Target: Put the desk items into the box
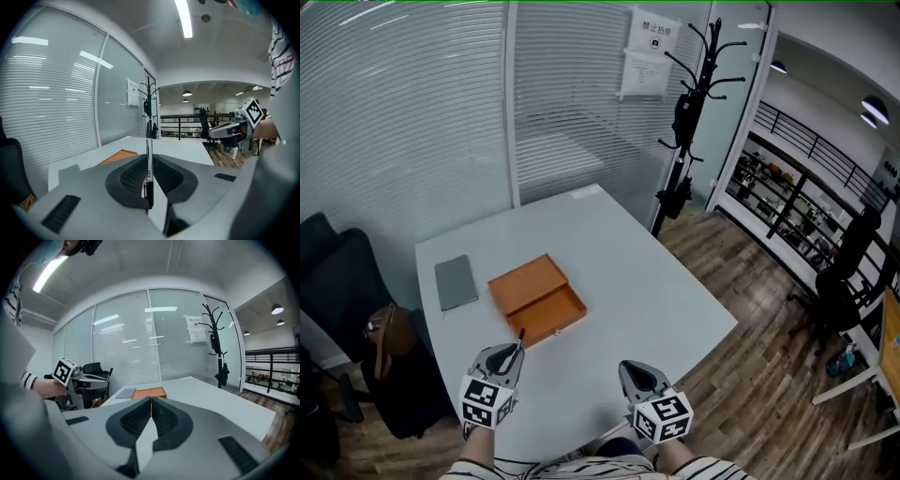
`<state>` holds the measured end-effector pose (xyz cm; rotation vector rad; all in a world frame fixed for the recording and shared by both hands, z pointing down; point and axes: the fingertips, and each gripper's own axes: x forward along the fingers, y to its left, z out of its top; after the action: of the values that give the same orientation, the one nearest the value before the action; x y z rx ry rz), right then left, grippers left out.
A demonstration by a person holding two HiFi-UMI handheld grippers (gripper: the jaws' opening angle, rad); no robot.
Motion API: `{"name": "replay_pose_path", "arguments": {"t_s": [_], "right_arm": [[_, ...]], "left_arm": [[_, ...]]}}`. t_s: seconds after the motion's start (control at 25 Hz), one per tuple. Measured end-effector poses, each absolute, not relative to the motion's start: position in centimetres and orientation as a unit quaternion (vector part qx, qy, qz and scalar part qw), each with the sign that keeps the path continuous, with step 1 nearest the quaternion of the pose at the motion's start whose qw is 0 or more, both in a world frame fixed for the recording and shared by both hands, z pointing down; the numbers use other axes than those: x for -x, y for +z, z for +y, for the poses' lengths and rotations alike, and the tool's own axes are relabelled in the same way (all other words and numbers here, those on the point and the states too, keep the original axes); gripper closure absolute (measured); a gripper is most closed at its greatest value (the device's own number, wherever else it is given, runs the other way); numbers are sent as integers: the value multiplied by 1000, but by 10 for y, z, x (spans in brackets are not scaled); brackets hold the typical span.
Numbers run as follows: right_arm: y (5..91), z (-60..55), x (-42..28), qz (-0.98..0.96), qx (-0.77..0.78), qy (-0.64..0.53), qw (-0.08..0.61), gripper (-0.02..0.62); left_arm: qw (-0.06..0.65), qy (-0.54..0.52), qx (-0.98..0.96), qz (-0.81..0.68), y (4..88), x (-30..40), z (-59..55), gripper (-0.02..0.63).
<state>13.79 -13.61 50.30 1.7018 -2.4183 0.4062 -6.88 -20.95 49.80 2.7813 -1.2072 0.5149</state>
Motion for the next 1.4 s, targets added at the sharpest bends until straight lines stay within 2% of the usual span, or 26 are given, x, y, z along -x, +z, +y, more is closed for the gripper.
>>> {"name": "replay_pose_path", "arguments": {"t_s": [0.52, 1.4], "right_arm": [[521, -206, -129, -838, -516, 152, 93, 569], [553, -295, -171, -865, -451, 183, 123, 569]], "left_arm": [[14, 234, -884, -405, 533, 63, -282, 552], [20, 378, -846, -374, 628, 3, -387, 552]]}}
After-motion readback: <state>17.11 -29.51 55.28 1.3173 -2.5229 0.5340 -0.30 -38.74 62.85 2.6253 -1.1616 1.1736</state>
